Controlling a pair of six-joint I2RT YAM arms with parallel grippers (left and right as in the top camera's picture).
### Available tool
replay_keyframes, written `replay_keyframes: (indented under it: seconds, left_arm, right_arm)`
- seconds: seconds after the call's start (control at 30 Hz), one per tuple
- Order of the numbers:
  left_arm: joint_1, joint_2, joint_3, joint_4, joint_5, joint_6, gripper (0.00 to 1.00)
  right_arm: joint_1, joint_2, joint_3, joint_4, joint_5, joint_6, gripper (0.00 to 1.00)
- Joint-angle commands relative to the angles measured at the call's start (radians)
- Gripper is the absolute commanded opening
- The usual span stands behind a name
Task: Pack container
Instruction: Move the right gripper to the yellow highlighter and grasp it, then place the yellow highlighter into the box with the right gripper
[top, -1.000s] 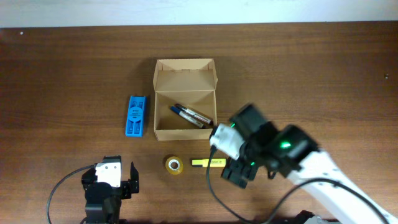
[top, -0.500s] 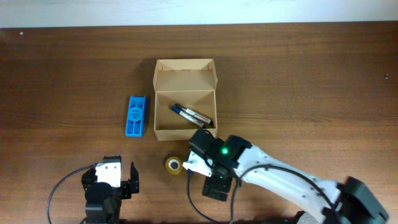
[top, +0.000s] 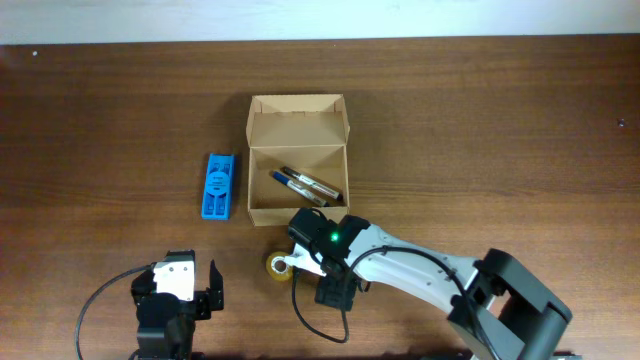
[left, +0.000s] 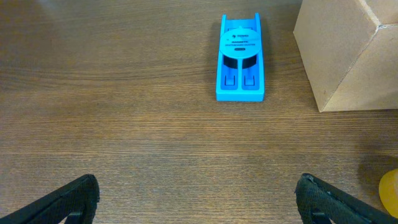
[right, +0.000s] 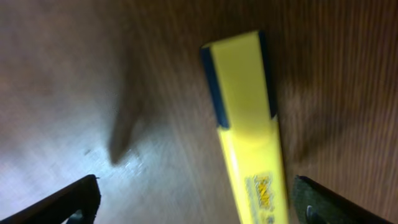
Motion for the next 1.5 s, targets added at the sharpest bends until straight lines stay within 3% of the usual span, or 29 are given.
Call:
replay_keyframes:
  seconds: [0.0, 0.07, 0.33, 0.4, 0.47, 0.5, 0.7, 0.8, 1.13, 1.47]
  left_arm:
    - [-0.006, -0.007, -0.006, 0.0, 0.007, 0.016, 1.0]
    - [-0.006, -0.007, -0.006, 0.0, 0.007, 0.016, 0.99]
    - [-0.006, -0.007, -0.006, 0.0, 0.007, 0.016, 1.0]
    - [-0.006, -0.007, -0.006, 0.0, 0.007, 0.016, 0.99]
    - [-0.006, -0.007, -0.006, 0.0, 0.007, 0.016, 1.0]
    - [-0.006, -0.007, -0.006, 0.0, 0.007, 0.016, 0.99]
    - [-0.006, -0.007, -0.006, 0.0, 0.007, 0.016, 1.0]
    - [-0.006, -0.007, -0.006, 0.0, 0.007, 0.016, 1.0]
    - [-0.006, -0.007, -0.006, 0.0, 0.007, 0.016, 1.0]
    - [-0.006, -0.007, -0.006, 0.0, 0.007, 0.016, 0.99]
  right_arm:
    - [0.007, 0.022, -0.002, 0.023, 0.049, -0.036, 0.92]
    - [0.006, 0.032, -0.002, 0.031, 0.049, -0.058, 0.87]
    - [0.006, 0.078, -0.004, 0.051, 0.045, -0.06, 0.84]
    - [0.006, 0.084, -0.005, 0.057, 0.045, -0.06, 0.75]
    - [0.006, 0.087, -0.005, 0.065, 0.04, -0.06, 0.59]
    - [0.006, 0.087, -0.005, 0.07, 0.04, -0.06, 0.45]
    - [0.006, 0.087, -0.005, 0.069, 0.004, -0.055, 0.17]
    - [0.007, 0.087, -0.005, 0.069, -0.034, -0.016, 0.08]
    - [0.007, 0.069, 0.112, -0.039, -0.08, 0.175, 0.06]
    - [0.008, 0.058, 0.366, -0.205, -0.096, 0.181, 0.06]
